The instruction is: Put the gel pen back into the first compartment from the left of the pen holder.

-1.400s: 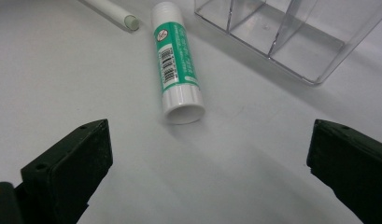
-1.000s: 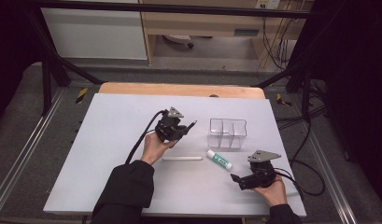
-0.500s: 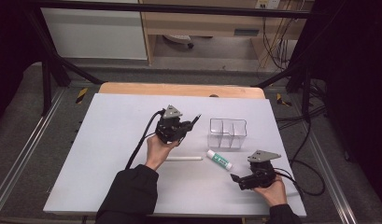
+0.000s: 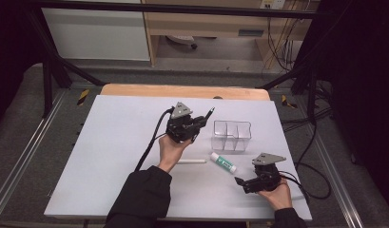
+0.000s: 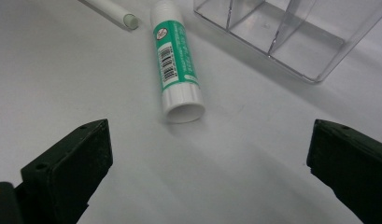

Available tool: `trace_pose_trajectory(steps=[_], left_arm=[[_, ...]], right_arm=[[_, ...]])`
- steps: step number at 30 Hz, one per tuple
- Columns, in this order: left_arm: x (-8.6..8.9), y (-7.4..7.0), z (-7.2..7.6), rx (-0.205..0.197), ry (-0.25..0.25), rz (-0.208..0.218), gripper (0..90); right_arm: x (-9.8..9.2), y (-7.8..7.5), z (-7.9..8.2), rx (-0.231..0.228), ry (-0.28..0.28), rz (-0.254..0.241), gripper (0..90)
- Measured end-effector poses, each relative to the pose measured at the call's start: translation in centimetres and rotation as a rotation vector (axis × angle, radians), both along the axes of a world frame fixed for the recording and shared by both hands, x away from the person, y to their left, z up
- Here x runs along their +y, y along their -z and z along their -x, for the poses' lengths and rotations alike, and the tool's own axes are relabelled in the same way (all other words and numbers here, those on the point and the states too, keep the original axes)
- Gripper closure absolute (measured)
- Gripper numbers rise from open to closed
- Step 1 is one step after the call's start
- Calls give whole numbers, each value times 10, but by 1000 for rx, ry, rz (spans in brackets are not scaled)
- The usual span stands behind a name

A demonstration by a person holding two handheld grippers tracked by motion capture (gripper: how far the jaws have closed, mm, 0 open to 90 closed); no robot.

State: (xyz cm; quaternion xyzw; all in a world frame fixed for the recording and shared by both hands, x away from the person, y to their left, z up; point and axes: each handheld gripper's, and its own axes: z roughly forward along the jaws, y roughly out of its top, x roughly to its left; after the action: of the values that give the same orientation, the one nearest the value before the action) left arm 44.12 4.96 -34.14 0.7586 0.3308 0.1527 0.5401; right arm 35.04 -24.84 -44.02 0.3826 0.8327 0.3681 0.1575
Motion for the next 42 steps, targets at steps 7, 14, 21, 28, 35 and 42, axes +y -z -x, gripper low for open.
trace_pose_trajectory(steps=[7,14,21,28,35,42], left_arm=[[-15,-3,-4,-14,2,28,789],[-26,-6,-13,-15,2,42,789],[-38,-12,-20,-21,4,47,789],[-54,-17,-26,-24,14,56,789],[-70,-16,-33,-33,31,63,788],[-81,-10,-41,-47,40,58,788]], right_arm=[[0,0,0,-1,-1,-2,9],[0,0,0,-2,1,-4,8],[0,0,0,-2,0,-9,8],[0,0,0,-2,-1,-10,8],[-1,-1,0,-3,-5,-8,7],[-1,-1,0,-5,-5,-9,7]])
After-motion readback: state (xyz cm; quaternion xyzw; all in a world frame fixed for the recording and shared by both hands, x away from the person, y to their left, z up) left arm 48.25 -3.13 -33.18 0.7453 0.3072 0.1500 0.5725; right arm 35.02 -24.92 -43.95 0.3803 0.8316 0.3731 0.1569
